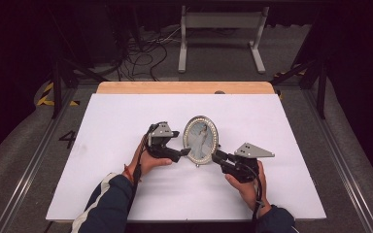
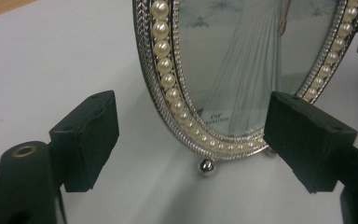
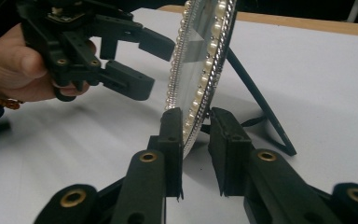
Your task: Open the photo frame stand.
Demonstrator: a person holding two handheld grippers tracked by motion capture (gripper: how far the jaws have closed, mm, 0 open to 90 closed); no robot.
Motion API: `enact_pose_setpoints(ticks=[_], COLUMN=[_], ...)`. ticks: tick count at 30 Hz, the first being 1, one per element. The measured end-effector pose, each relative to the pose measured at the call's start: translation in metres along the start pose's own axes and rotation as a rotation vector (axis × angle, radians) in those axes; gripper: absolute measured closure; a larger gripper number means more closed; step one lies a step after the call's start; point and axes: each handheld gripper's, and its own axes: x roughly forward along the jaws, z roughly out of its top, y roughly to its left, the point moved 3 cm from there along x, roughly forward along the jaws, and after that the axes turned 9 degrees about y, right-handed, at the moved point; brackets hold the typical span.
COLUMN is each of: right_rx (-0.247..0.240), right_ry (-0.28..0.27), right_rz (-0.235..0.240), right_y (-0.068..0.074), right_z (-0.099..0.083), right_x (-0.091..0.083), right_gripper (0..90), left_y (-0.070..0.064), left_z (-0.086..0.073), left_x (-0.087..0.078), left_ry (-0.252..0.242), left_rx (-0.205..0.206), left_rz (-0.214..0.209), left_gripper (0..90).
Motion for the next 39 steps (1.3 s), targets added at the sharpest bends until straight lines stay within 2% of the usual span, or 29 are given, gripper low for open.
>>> enact_pose_setpoints(ticks=[2,7,10,14,21,27,30,33,35,39], right_rx=[-0.011,-0.001,-0.002,-0.001,0.016,0.025,0.029,0.028,0.021,0.029], right_ry=[-0.005,-0.013,-0.020,-0.015,-0.008,-0.009,-0.007,-0.009,-0.008,-0.026], right_rz=[-0.008,-0.032,-0.041,-0.040,-0.045,-0.055,-0.056,-0.058,-0.067,-0.092], right_y=[0.002,0.003,0.003,0.001,-0.002,-0.006,-0.008,-0.007,-0.006,-0.005], right_z=[0.001,0.002,0.003,0.004,0.004,0.005,0.005,0.006,0.006,0.005], right_x=[0.000,0.002,0.003,0.002,0.002,0.005,0.006,0.006,0.006,0.004], right_gripper=[77.0,79.1,82.1,83.5,82.6,81.5,81.0,81.0,81.0,77.8], left_y=[0.000,0.001,0.002,0.003,0.003,0.000,-0.003,-0.005,-0.005,0.000], left_z=[0.002,0.006,0.005,0.003,0.000,-0.005,-0.006,-0.001,0.002,0.007], left_x=[0.003,0.008,0.008,0.005,0.001,-0.005,-0.007,-0.009,-0.010,-0.012], left_ry=[-0.001,-0.018,-0.009,-0.011,-0.006,0.004,0.029,0.055,0.038,-0.030], left_rx=[-0.006,-0.015,-0.016,-0.044,-0.045,-0.042,-0.020,0.017,0.018,-0.030], left_rz=[-0.019,-0.060,-0.054,-0.048,-0.049,-0.032,-0.012,0.028,0.043,0.021], left_gripper=[20.5,26.3,33.7,44.5,49.4,51.2,51.9,49.8,46.0,40.4])
